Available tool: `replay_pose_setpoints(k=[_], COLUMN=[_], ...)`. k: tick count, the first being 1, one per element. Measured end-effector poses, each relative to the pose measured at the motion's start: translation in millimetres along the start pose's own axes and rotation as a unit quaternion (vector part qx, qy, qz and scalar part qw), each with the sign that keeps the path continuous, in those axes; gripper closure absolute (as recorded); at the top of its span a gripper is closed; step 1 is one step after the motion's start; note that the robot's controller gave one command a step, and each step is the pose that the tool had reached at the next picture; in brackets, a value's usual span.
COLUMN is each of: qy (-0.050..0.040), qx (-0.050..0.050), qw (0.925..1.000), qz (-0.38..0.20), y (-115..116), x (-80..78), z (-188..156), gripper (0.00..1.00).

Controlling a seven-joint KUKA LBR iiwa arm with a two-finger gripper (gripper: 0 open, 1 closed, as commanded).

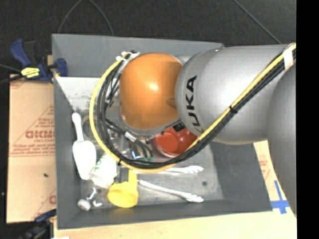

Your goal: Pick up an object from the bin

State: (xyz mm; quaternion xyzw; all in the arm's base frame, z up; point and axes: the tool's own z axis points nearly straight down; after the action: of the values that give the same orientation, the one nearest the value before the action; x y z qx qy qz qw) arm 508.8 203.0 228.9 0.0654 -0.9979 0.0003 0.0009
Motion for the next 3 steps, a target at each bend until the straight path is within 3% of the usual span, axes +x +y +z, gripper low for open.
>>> replay_pose_setpoints(k=[1,2,3], qy=[0.0011,-0.0046,-0.0041], qx=[0.000,-0.003,0.001], qw=[0.9984,1.0000,0.9984], qz=[-0.056,-0.007,-0.057], y=[-26,36,-31], x=[2.1,32.5,28.0], z=[50,29,-16], gripper=[0.00,0.00,0.00])
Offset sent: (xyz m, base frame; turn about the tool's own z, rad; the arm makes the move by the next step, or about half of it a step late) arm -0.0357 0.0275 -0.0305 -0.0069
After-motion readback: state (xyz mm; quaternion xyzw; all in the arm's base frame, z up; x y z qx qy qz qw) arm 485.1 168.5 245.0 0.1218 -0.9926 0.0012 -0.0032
